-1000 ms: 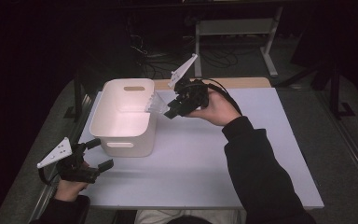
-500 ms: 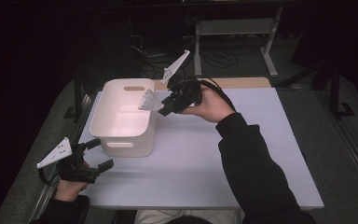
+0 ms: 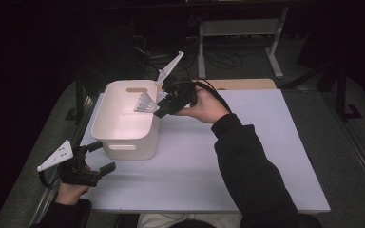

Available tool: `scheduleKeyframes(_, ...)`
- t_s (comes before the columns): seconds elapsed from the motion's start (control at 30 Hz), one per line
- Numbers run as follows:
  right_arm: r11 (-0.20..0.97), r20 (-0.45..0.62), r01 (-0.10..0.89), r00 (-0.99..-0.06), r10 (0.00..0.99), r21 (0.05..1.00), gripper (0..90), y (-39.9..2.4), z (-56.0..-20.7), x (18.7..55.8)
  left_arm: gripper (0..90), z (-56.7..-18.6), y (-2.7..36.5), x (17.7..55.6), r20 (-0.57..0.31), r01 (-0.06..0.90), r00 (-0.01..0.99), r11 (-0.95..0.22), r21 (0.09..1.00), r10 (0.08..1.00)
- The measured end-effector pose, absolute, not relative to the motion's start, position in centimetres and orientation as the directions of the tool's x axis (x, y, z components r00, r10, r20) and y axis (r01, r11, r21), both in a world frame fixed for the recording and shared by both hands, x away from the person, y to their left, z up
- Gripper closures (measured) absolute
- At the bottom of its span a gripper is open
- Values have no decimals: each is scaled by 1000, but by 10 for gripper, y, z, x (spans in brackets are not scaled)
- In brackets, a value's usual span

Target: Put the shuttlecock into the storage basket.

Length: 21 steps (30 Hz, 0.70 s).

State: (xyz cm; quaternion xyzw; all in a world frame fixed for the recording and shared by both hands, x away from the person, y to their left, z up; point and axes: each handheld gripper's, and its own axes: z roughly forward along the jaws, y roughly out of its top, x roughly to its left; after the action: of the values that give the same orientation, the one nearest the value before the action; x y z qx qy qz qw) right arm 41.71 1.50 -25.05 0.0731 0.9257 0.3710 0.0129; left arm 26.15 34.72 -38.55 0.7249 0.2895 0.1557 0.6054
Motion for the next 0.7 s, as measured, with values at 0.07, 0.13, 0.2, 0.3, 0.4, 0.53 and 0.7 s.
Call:
scheduleKeyframes(0.07, 714, 30, 122, -990, 140, 689, 644, 19, -251, 418, 0, -385, 347, 261, -125, 231, 784, -99, 968, 608)
scheduleKeyframes(0.13, 716, 31, 120, -990, 136, 688, 644, 21, -252, 418, 0, -385, 347, 261, -125, 231, 784, -99, 968, 608)
scheduleKeyframes(0.2, 717, 32, 118, -991, 132, 687, 644, 24, -253, 418, 0, -386, 347, 261, -125, 231, 784, -99, 968, 608)
scheduleKeyframes(0.3, 716, 32, 114, -991, 128, 689, 644, 28, -253, 419, 0, -385, 347, 261, -125, 231, 784, -99, 968, 608)
scheduleKeyframes(0.4, 719, 31, 109, -992, 122, 687, 644, 32, -253, 419, 0, -385, 347, 261, -125, 230, 784, -99, 968, 608)
scheduleKeyframes(0.53, 720, 29, 101, -993, 112, 686, 644, 37, -252, 419, 0, -385, 347, 261, -125, 231, 785, -99, 968, 607)
scheduleKeyframes(0.7, 724, 33, 98, -994, 104, 682, 644, 43, -253, 419, 0, -385, 348, 261, -126, 230, 784, -97, 968, 607)
